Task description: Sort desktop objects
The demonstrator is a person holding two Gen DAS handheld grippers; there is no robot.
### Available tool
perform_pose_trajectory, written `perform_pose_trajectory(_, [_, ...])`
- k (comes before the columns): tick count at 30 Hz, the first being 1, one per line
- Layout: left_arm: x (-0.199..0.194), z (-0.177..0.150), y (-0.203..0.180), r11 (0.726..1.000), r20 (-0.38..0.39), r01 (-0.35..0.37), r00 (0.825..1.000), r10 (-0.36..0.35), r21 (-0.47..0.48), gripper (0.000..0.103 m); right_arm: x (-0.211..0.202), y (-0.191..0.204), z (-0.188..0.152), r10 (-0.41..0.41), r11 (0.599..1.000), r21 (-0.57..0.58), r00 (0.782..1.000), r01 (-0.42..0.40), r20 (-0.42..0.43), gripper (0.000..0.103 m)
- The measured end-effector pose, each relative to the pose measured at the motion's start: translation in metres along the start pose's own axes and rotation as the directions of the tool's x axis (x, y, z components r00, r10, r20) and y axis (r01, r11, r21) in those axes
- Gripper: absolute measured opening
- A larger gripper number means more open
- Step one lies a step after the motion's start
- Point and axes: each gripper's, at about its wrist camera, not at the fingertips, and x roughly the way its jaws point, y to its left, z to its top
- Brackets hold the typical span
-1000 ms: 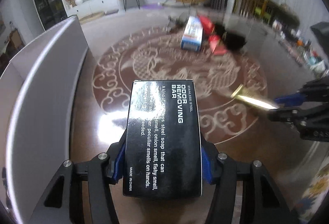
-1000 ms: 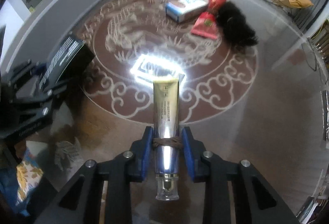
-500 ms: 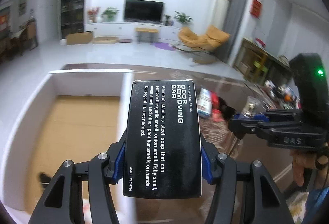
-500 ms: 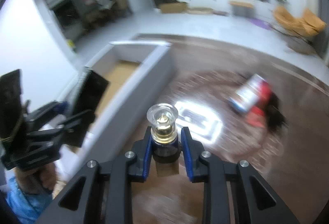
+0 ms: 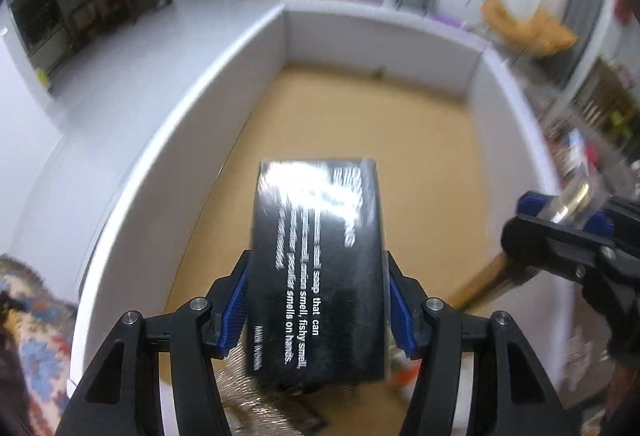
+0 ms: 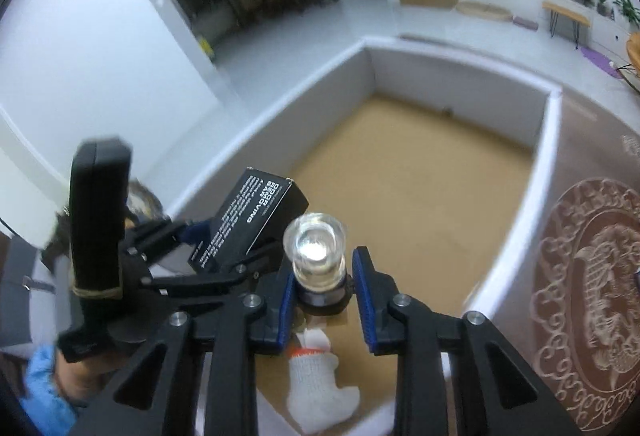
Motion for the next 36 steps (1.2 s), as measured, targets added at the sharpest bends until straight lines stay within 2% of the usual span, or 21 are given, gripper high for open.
perform_pose_trajectory(1, [0.007,-0.001,0.002,1.000,-0.022,-0.022,1.000,0.022,-0.003,0.066,0.009,0.002,-0.003,-0.015,1.000,-0.004,1.000,0.015,-0.013,0.042])
perform_pose_trajectory(2, [0.011,-0.005,0.001,0.999,-0.035,-0.031,0.999,0.031,-0.008,0.080,0.017,0.004,-0.006,-0.029,1.000,-0.010,0.999,0.029,-0.028,0.063])
perform_pose_trajectory(3, [0.011,-0.006,0.001,0.999,-0.034,-0.033,0.999,0.033,-0.018,0.094,0.022,0.004,-0.009,-0.041,0.999,-0.016,0.999,0.041,-0.032,0.073])
perform_pose_trajectory(4, [0.009,-0.005,0.001,0.999,-0.021,-0.043,0.999,0.042,-0.019,0.099,0.024,0.004,-0.011,-0.049,0.999,-0.022,0.999,0.048,-0.024,0.082])
perform_pose_trajectory(8, [0.000,-0.002,-0.003,0.993,0.032,-0.117,0.993,0.117,-0.005,0.101,0.005,-0.005,-0.016,-0.083,0.996,-0.038,0.996,0.085,0.042,0.084])
perform_pose_trajectory(11, [-0.024,-0.005,-0.005,0.989,0.129,-0.143,0.981,0.147,-0.040,0.101,-0.036,-0.022,-0.023,-0.131,0.991,-0.010,0.978,0.134,0.160,0.087])
perform_pose_trajectory(14, [-0.054,-0.011,-0.013,0.990,0.242,-0.118,0.961,0.133,-0.075,0.101,-0.084,-0.050,-0.039,-0.212,0.977,0.040,0.933,0.210,0.292,0.098])
perform_pose_trajectory(16, [-0.079,-0.013,-0.030,0.994,0.317,-0.080,0.943,0.101,-0.077,0.101,-0.114,-0.078,-0.060,-0.295,0.955,0.073,0.887,0.288,0.356,0.102])
perform_pose_trajectory(19, [-0.113,-0.021,-0.070,0.999,0.409,0.001,0.913,0.013,-0.034,0.102,-0.138,-0.115,-0.091,-0.430,0.899,0.091,0.824,0.428,0.370,0.103])
perform_pose_trajectory(20, [-0.123,-0.026,-0.083,0.999,0.426,0.029,0.905,-0.021,-0.014,0.102,-0.144,-0.137,-0.114,-0.495,0.863,0.098,0.791,0.496,0.359,0.103])
perform_pose_trajectory(22, [-0.140,-0.036,-0.121,0.993,0.446,0.103,0.888,-0.114,0.049,0.102,-0.146,-0.170,-0.147,-0.578,0.810,0.106,0.755,0.577,0.310,0.103])
perform_pose_trajectory(24, [-0.151,-0.045,-0.159,0.978,0.442,0.174,0.872,-0.208,0.117,0.102,-0.145,-0.211,-0.185,-0.651,0.758,0.126,0.730,0.640,0.209,0.103])
perform_pose_trajectory(26, [-0.155,-0.051,-0.205,0.951,0.410,0.240,0.860,-0.302,0.198,0.103,-0.151,-0.248,-0.216,-0.676,0.736,0.171,0.723,0.655,0.142,0.103])
perform_pose_trajectory(28, [-0.146,-0.059,-0.258,0.914,0.342,0.296,0.859,-0.382,0.277,0.103,-0.160,-0.285,-0.237,-0.693,0.713,0.226,0.716,0.664,0.086,0.103])
perform_pose_trajectory(31, [-0.118,-0.074,-0.329,0.876,0.242,0.331,0.872,-0.426,0.352,0.103,-0.169,-0.322,-0.256,-0.703,0.688,0.293,0.711,0.664,0.040,0.103])
perform_pose_trajectory(32, [-0.107,-0.078,-0.345,0.870,0.224,0.329,0.876,-0.426,0.366,0.103,-0.169,-0.332,-0.262,-0.704,0.682,0.309,0.710,0.663,0.030,0.103])
perform_pose_trajectory(34, [-0.078,-0.085,-0.375,0.867,0.191,0.315,0.892,-0.409,0.387,0.103,-0.177,-0.335,-0.267,-0.704,0.674,0.334,0.710,0.659,0.019,0.103])
perform_pose_trajectory(36, [-0.040,-0.085,-0.398,0.873,0.159,0.283,0.916,-0.370,0.397,0.103,-0.182,-0.336,-0.275,-0.699,0.674,0.349,0.715,0.651,0.016,0.103])
